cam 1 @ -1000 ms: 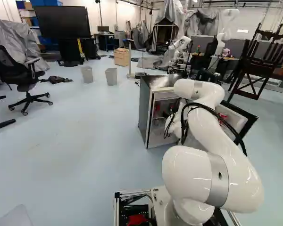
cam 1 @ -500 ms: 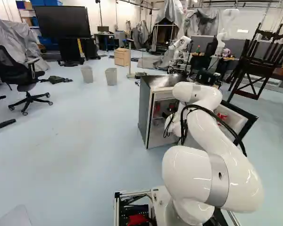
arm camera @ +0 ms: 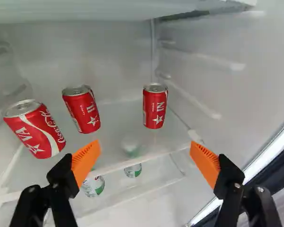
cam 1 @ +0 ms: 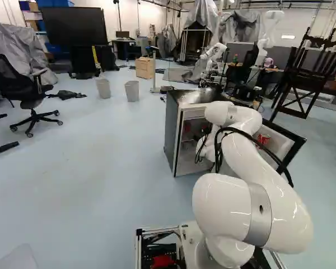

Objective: Grab a drink from the fridge

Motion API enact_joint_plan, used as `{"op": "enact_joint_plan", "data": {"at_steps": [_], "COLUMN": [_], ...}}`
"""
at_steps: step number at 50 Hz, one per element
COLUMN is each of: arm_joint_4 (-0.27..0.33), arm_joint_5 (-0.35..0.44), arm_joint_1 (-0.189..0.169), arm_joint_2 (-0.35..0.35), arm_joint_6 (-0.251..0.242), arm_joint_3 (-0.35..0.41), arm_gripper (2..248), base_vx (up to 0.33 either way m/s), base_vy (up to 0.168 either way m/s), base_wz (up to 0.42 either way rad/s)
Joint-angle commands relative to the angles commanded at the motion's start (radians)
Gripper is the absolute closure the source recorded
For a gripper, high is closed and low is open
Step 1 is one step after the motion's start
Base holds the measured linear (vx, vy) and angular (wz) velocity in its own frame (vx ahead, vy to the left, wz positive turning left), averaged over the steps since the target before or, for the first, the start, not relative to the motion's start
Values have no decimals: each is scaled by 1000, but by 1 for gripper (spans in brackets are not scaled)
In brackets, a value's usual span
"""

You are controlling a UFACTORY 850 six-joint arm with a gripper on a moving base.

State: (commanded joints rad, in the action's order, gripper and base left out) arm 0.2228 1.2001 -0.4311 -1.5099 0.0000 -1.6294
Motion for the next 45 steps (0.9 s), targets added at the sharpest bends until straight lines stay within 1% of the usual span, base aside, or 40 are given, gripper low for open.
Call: {"op": "enact_joint_plan", "data": {"at_steps": [15,32,45], "arm_joint_4": [0,0,0], "arm_joint_5": [-40,-83,-114], "arm_joint_1": [-2,-2,-2], "arm_joint_2": [-38,-39,-68], "arm_joint_6": [0,0,0], "arm_joint_3": [-69,-109,-167], "arm_gripper": [3,3,3], "base_vx": [0,0,0], "base_vy": [0,0,0], "base_wz": [0,0,0]}}
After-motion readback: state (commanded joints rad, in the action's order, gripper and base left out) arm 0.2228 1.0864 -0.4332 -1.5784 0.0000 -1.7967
